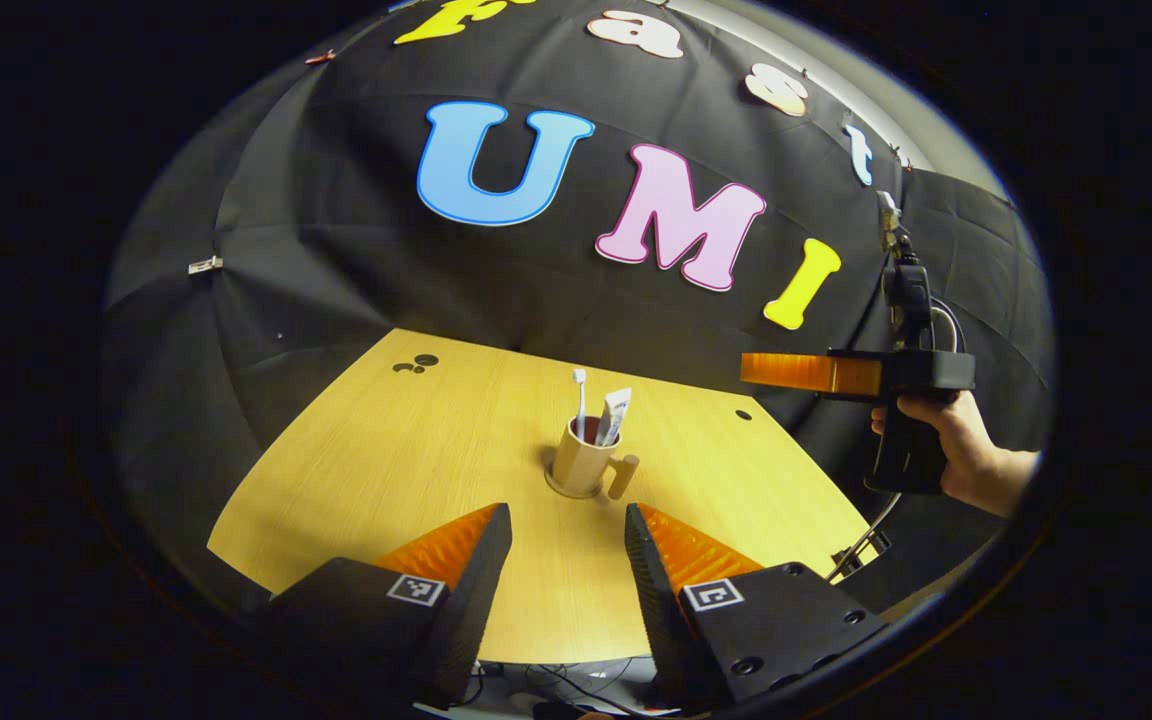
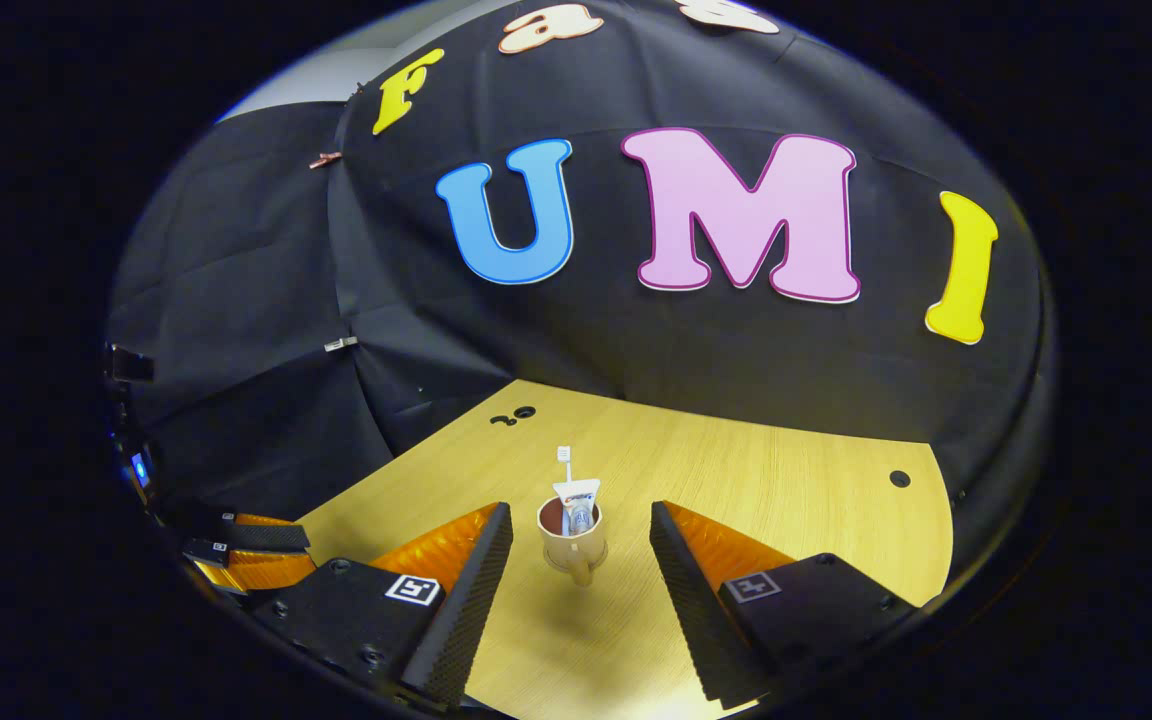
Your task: Put the toothbrush and toothpaste on the desktop into the cup, then pick up the cup and place it on the coaster on the desktop.
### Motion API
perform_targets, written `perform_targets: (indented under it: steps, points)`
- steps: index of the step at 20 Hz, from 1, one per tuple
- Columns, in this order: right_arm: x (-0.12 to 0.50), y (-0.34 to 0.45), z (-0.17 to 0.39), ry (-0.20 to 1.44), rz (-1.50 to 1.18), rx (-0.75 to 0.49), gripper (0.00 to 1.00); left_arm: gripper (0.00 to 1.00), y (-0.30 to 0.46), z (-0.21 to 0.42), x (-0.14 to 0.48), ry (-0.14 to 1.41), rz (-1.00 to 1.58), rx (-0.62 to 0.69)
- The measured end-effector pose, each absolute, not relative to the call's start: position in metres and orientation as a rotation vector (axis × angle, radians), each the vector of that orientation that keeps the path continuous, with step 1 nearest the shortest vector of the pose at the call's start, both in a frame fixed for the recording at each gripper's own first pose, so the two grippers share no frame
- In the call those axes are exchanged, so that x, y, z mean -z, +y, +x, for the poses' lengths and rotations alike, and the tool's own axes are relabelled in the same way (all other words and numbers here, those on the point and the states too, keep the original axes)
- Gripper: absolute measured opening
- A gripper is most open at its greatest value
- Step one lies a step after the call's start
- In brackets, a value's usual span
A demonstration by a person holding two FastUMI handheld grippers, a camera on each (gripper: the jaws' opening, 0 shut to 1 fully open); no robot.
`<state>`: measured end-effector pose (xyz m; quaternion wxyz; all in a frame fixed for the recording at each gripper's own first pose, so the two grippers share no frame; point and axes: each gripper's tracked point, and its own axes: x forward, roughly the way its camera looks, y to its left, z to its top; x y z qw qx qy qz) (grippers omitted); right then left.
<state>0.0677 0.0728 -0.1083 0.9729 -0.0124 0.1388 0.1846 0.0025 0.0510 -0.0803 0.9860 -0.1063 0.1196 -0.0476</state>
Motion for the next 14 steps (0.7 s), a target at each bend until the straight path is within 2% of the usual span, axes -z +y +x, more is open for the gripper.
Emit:
perform_targets:
  steps: [10,14]
  points:
    - [0.106,0.038,0.021,0.245,-0.011,-0.394,0.90,0.73,0.010,0.029,0.037,0.151,-0.110,0.093]
    - [0.107,0.028,0.008,0.246,-0.006,-0.392,0.91,0.80,0.002,0.038,0.024,0.120,-0.070,0.091]
